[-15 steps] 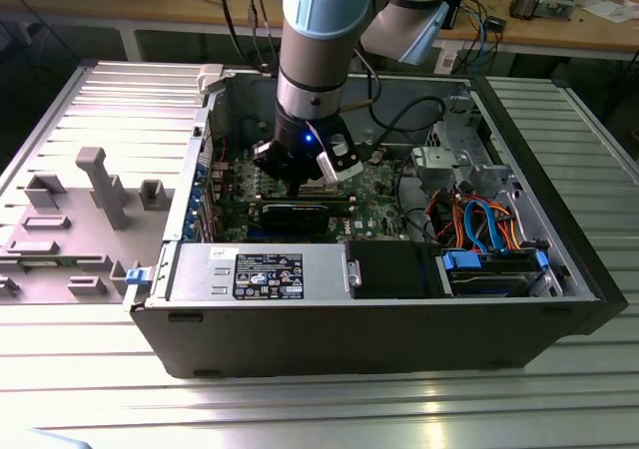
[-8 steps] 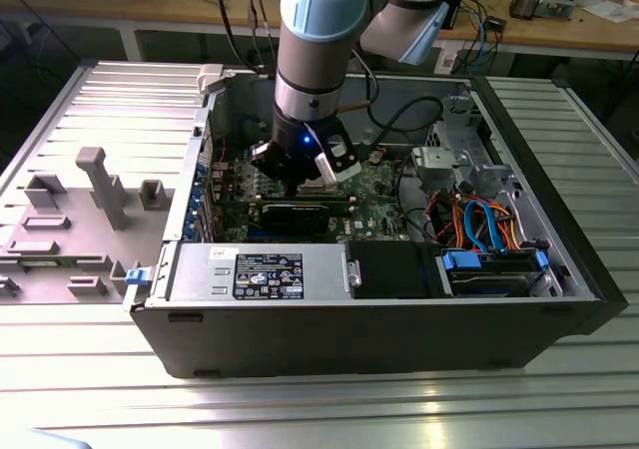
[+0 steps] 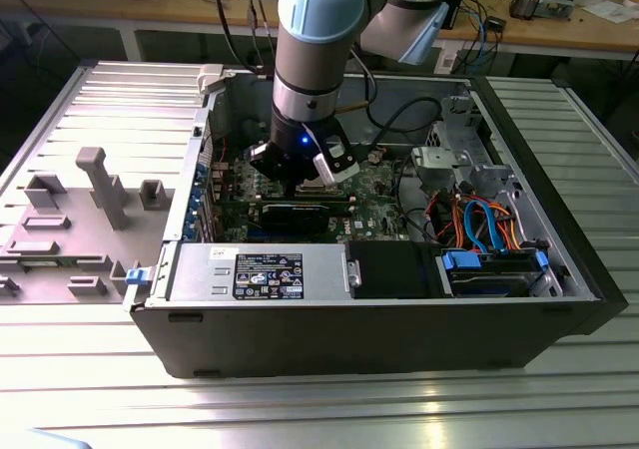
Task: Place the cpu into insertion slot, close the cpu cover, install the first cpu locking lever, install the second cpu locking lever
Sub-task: 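Install the second cpu locking lever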
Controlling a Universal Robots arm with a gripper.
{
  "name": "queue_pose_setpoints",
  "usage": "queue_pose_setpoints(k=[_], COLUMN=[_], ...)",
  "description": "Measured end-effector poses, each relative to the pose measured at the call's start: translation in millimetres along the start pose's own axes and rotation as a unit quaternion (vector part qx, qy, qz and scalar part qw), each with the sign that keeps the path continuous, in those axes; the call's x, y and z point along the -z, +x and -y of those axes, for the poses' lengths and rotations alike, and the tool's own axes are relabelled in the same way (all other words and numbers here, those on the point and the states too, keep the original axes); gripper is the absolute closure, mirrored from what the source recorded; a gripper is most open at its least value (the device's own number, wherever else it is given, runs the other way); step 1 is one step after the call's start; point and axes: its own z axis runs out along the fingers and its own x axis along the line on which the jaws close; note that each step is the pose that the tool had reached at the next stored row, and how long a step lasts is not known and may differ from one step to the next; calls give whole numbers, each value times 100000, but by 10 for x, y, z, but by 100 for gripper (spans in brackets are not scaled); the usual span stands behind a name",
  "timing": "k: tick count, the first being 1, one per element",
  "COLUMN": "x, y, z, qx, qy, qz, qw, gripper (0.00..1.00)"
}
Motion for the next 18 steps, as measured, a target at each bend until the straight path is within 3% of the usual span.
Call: queue_pose_setpoints(k=[8,13,18], x=[-4,-25,-74], y=[4,17,21], z=[1,2,10], qx=[18,71,103], qy=[-110,-784,-1141], qz=[9,86,132], qw=[100000,99997,99993], gripper=[89,89,89])
